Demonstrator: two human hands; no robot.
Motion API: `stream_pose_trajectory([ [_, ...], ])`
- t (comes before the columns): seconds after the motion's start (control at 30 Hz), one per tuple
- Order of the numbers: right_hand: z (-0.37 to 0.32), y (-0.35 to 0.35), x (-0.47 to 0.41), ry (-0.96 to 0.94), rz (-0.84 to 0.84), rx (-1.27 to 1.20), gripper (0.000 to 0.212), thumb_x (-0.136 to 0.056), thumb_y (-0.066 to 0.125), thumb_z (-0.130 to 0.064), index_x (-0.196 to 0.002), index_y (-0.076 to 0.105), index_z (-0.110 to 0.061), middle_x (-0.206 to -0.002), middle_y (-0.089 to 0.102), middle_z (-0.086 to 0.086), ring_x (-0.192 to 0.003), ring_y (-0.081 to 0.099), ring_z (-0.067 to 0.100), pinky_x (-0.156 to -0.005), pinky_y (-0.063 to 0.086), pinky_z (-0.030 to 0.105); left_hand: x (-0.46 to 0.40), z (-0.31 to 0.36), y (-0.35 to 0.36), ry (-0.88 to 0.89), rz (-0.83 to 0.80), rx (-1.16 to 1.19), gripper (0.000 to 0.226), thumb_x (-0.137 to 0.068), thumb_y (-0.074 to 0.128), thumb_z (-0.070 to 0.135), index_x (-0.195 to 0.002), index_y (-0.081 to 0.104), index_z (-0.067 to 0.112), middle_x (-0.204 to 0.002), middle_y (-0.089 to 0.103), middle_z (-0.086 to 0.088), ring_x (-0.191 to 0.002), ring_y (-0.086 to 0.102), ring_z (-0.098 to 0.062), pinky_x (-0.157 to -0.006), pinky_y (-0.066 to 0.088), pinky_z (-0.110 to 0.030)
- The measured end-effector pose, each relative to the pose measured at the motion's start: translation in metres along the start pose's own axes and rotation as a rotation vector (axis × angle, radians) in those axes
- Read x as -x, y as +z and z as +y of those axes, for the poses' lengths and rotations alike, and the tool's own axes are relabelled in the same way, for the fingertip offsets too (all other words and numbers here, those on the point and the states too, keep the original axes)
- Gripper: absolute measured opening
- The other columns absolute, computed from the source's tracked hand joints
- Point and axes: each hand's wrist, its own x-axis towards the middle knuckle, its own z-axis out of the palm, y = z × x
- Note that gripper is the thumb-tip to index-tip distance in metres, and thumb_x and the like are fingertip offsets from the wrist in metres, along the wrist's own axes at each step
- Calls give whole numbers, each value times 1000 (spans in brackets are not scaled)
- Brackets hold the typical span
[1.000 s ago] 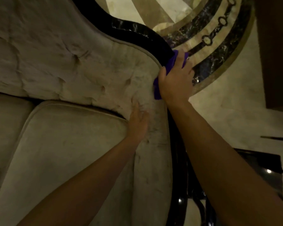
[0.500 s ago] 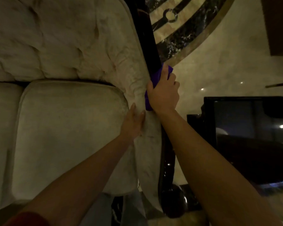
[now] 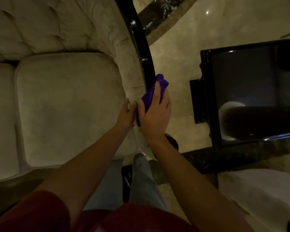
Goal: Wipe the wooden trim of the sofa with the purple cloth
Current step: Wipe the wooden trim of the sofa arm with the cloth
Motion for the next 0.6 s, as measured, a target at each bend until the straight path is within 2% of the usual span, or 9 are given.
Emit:
stream_pose_trajectory([
  [0.07, 21, 1, 29, 5, -10, -28, 76, -102, 60, -47, -161, 27, -14, -161, 38, 26, -143, 43, 44, -112, 44, 58, 18, -16, 7, -43, -27, 7, 69, -98, 43, 63, -157, 27, 30, -152, 49, -4, -129, 57, -32, -86, 58, -47],
  [0.13, 35, 5, 47, -13, -38, -38, 77, -102, 59, -46, -161, 22, -16, -162, 36, 26, -145, 40, 44, -114, 41, 59, 26, -26, 9, -96, -46, 3, 63, -99, 39, 65, -150, 39, 28, -144, 57, 0, -113, 64, -25, -72, 57, -35],
  [0.17, 45, 4, 59, -13, -53, -48, 77, -102, 59, -46, -161, 18, -18, -163, 35, 26, -146, 39, 44, -116, 40, 59, 35, -33, 14, -126, -62, -15, 63, -98, 38, 66, -147, 43, 27, -142, 58, 0, -110, 65, -23, -71, 56, -34],
  [0.23, 60, 6, 75, -27, -94, -63, 78, -102, 61, -45, -161, 15, -20, -164, 34, 25, -148, 38, 43, -118, 38, 59, 39, -43, 17, -167, -63, -25, 65, -98, 37, 67, -147, 44, 24, -144, 57, -2, -116, 61, -24, -72, 55, -35],
  [0.37, 87, -1, 91, -65, -156, -40, 75, -103, 56, -47, -163, 22, -20, -164, 35, 21, -148, 39, 40, -120, 34, 59, 50, -56, 29, -197, -42, -82, 67, -98, 38, 66, -148, 43, 22, -146, 54, -6, -126, 56, -29, -74, 55, -37],
  [0.5, 92, -7, 89, -92, -190, 34, 71, -100, 51, -45, -162, 24, -22, -161, 40, 19, -143, 43, 37, -120, 33, 58, 52, -59, 38, -213, -27, -140, 67, -100, 37, 63, -151, 41, 19, -149, 53, -9, -130, 55, -32, -99, 53, -54],
  [0.6, 105, -14, 98, -151, -201, 87, 71, -96, 58, -38, -160, 32, -23, -157, 44, 20, -144, 42, 38, -118, 36, 59, 58, -62, 47, -218, -7, -159, 68, -103, 32, 60, -151, 41, 13, -151, 51, -14, -133, 51, -35, -105, 48, -56],
])
